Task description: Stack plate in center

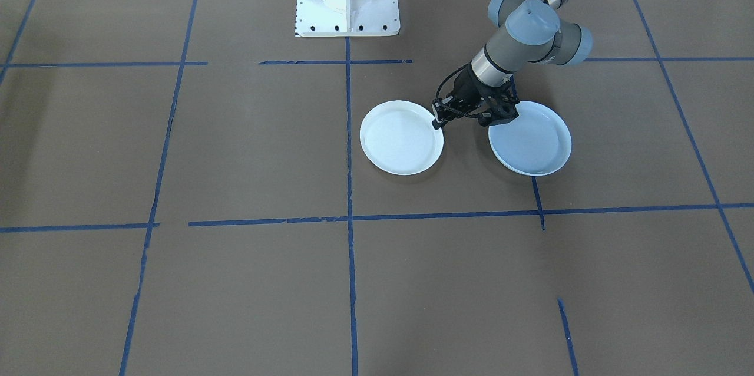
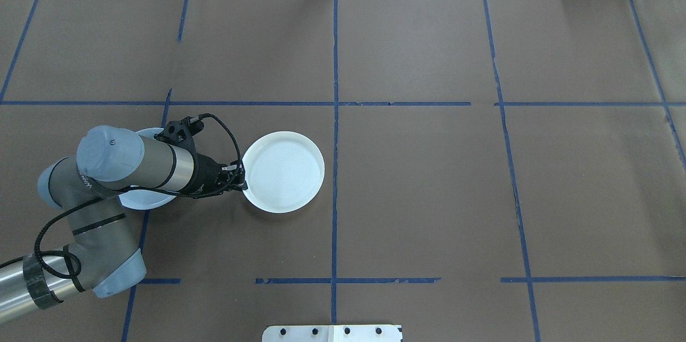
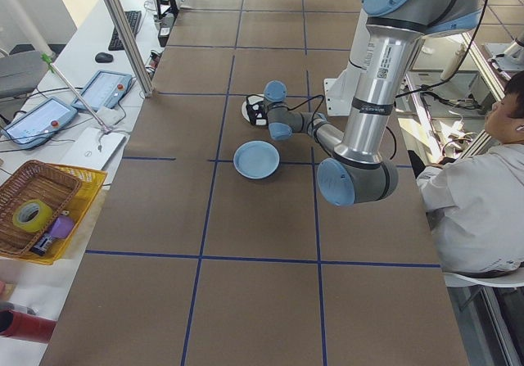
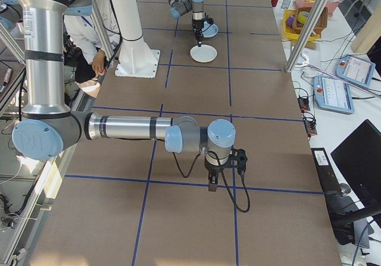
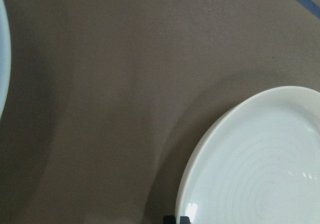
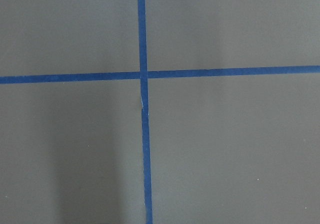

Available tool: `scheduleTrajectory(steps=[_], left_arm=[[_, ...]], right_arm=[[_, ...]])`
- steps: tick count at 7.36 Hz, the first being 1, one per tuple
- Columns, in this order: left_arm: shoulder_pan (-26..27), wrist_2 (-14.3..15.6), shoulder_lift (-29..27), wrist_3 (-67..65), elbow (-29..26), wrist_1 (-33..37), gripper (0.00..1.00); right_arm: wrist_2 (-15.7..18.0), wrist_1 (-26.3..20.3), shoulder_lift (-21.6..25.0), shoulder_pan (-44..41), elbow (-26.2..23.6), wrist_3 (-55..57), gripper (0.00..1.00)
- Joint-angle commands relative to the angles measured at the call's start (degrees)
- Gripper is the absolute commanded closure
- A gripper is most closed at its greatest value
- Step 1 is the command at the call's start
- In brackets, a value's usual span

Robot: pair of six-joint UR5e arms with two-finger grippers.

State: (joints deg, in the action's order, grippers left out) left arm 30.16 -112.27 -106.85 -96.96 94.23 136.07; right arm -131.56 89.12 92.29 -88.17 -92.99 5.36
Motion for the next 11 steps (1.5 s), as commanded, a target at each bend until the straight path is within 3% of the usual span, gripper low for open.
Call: scheduleTrajectory(steps=[1, 4, 6, 11], left_arm=[[2.34, -3.47, 0.32, 0.97, 2.09, 0.16, 1.0], [14.27, -14.78, 9.34, 18.48, 5.61, 0.94, 1.0], [19.83, -19.64, 15.06, 28.97, 5.44, 1.04, 1.0], [21.87, -20.01, 17.37, 35.17, -0.17, 1.82, 1.0]], right_arm=[[0.07, 0.0, 0.0, 0.02, 0.0, 0.0, 0.0], [-0.01, 0.0, 0.0, 0.02, 0.0, 0.0, 0.0], [-0.01, 0.0, 0.0, 0.02, 0.0, 0.0, 0.0], [-0.01, 0.0, 0.0, 0.02, 0.0, -0.09, 0.0]])
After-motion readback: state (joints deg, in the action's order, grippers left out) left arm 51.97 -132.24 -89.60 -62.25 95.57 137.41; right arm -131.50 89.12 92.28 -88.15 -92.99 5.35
